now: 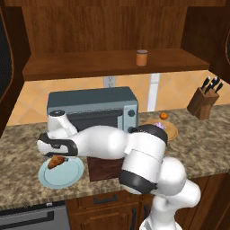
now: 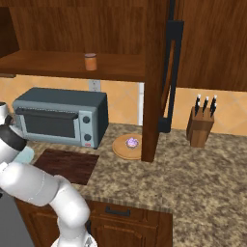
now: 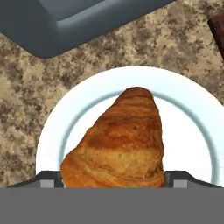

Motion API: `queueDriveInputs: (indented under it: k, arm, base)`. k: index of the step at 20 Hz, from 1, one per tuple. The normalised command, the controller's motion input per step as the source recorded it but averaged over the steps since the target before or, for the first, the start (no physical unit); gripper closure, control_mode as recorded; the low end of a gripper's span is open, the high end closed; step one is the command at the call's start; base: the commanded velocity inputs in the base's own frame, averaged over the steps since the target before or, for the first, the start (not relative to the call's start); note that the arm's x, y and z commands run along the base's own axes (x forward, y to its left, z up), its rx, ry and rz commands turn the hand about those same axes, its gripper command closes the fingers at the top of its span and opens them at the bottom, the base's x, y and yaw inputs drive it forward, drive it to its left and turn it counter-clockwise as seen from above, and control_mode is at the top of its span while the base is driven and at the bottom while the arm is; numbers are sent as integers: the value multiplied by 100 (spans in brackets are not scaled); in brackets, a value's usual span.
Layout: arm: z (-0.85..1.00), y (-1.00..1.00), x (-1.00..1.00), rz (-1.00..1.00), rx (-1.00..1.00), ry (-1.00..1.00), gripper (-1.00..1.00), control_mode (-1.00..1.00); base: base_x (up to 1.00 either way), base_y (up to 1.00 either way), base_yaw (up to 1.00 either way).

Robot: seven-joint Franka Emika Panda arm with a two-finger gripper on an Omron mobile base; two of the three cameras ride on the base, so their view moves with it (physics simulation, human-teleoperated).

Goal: From the different types of pastries on the counter, select a croissant and place it on the cutting board. Then retrieve a jar of jam from the cabinet and place it alongside the croissant on the cutting board.

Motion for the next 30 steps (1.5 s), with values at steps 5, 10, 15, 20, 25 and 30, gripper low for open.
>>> queueDriveInputs:
  k: [5,10,15,20,25,30]
  arm:
    - [62,-26,0,-23,1,25,100,-100]
    - [14,-50,0,-11,0,16,100,-100]
    - [-19,-59,-53,-9,0,-5,100,-100]
    - [-26,-68,-75,-9,1,-16,100,-100]
    - [-1,-76,-8,-6,5,-9,100,-100]
    - [-30,-61,0,-4,3,-5,100,-100]
  base:
    - [0,0,0]
    - [0,0,0]
    - [0,0,0]
    - [0,0,0]
    - [0,0,0]
    - [0,0,0]
